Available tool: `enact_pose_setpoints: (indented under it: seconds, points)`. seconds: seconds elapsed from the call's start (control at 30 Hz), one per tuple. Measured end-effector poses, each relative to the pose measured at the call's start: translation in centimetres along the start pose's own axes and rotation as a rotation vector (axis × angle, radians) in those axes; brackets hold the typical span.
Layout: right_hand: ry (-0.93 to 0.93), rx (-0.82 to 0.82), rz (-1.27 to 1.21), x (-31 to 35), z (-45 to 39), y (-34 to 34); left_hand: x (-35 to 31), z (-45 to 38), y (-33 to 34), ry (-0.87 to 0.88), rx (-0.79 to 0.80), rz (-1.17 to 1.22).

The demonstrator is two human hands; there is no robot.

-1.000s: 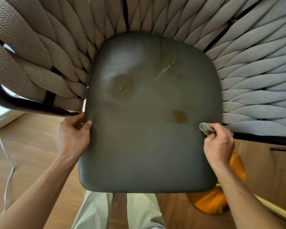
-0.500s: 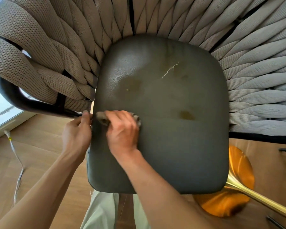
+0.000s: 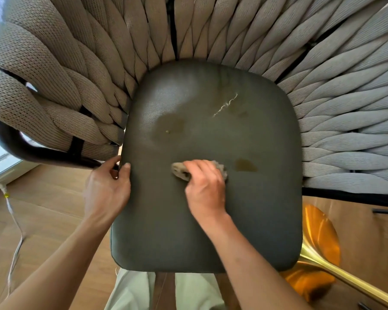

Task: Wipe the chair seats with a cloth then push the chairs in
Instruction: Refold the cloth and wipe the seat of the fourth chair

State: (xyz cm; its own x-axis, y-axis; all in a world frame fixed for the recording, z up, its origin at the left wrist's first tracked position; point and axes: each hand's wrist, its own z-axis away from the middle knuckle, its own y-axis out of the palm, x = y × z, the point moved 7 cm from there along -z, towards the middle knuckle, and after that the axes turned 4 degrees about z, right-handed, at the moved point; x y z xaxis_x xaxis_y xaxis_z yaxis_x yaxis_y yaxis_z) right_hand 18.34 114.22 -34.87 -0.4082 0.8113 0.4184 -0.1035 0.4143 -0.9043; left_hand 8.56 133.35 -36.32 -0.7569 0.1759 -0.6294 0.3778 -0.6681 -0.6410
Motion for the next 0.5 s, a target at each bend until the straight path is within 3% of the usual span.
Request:
enact_pose_setpoints:
  seconds: [0.27,0.5]
  points:
    - [0.148,-0.013,0.19,-13.8,1.6,-6.8,-0.4,-0.6,0.5,0.11,-0.002,-0.134]
    - [0.348,-0.076,0.23,-20.8,2.1,-10.6,-0.5,-0.7,0.3,0.037,-0.015,-0.075]
